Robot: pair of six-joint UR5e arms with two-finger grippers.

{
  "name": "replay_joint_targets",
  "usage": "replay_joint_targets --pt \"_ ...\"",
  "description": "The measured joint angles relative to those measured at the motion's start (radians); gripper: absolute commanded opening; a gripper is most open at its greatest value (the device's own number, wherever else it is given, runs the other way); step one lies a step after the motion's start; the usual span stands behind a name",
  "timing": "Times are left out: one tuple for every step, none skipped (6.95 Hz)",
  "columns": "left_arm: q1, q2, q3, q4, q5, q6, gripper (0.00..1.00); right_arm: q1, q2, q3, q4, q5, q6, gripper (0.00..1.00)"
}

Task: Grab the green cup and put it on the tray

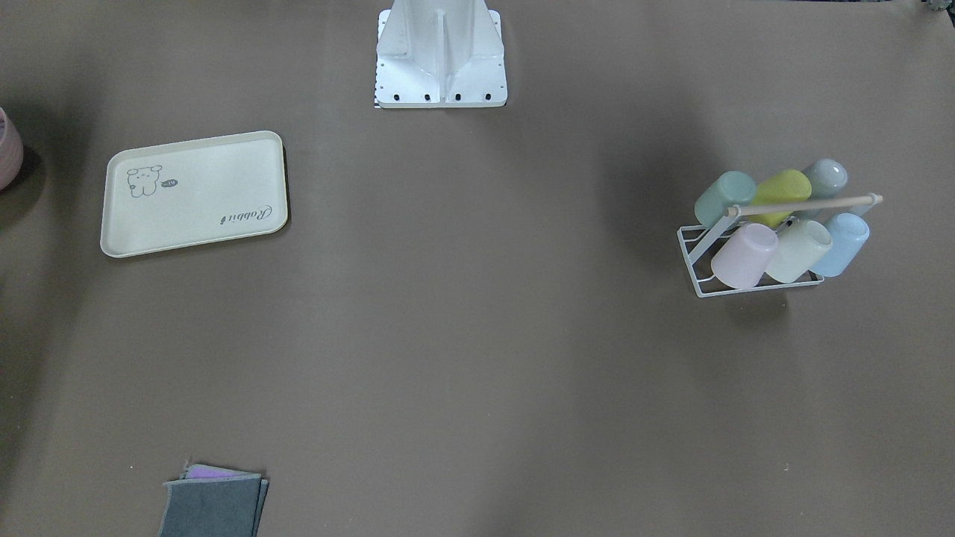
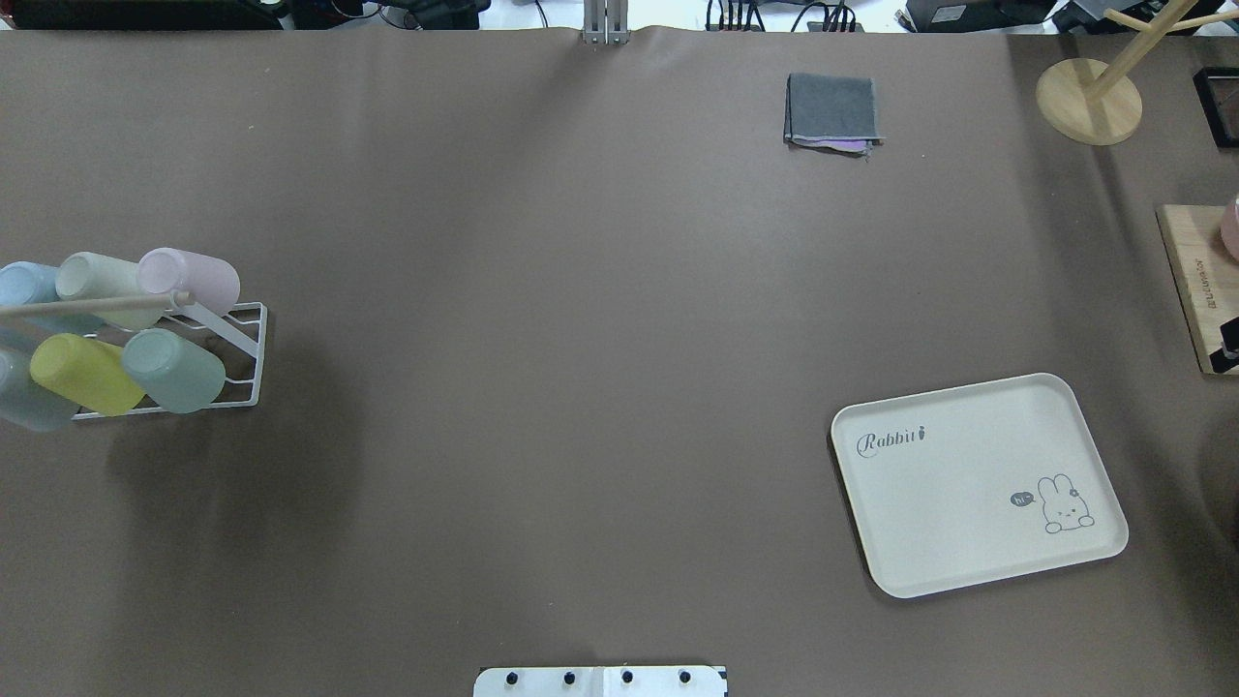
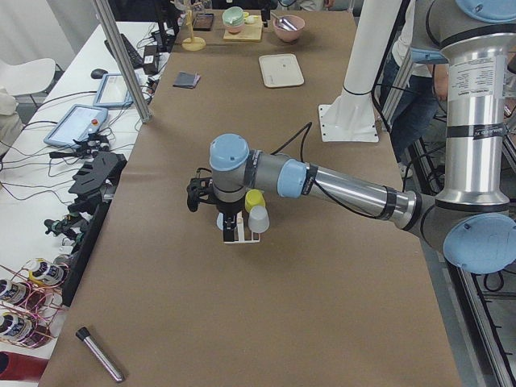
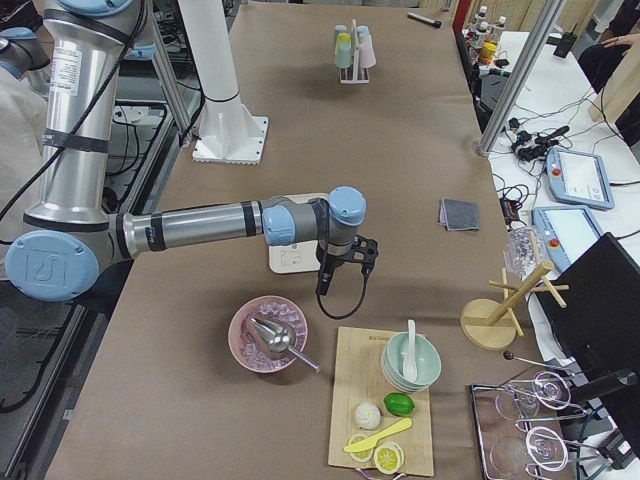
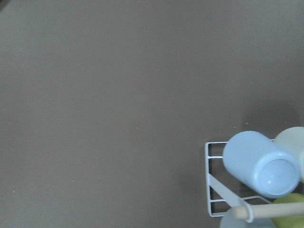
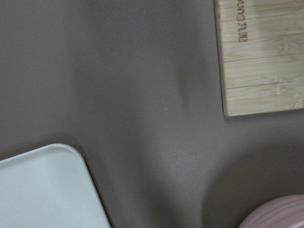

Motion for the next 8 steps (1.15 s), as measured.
replay_joint_targets --pt "0.054 0.001 -0.045 -0.001 -0.001 -0.083 0.98 -0.038 0.002 0.006 0.024 -0.006 0.027 0.99" --pt "0.108 0.001 -0.084 -0.003 -0.001 -0.167 0.98 -0.076 0.006 0.018 0.037 -0.022 0.054 0.99" --pt "0.155 0.000 -0.115 -0.012 0.000 -0.246 0.98 -0.109 0.009 0.026 0.042 -0.041 0.069 0.99" --pt "0.205 0.000 -0.144 -0.034 0.002 -0.330 0.98 -0.146 0.011 0.030 0.044 -0.056 0.076 0.99" --pt "0.252 0.000 -0.175 -0.059 0.004 -0.408 0.98 -0.185 0.012 0.030 0.051 -0.067 0.081 0.99" --pt "0.288 0.000 -0.208 -0.073 0.005 -0.463 0.97 -0.221 0.012 0.024 0.072 -0.073 0.087 0.97" --pt "0.320 0.001 -0.241 -0.079 0.006 -0.506 0.97 -0.255 0.011 0.012 0.103 -0.084 0.090 0.94" --pt "0.343 0.001 -0.264 -0.081 0.006 -0.536 0.98 -0.280 0.010 -0.003 0.133 -0.100 0.090 0.89"
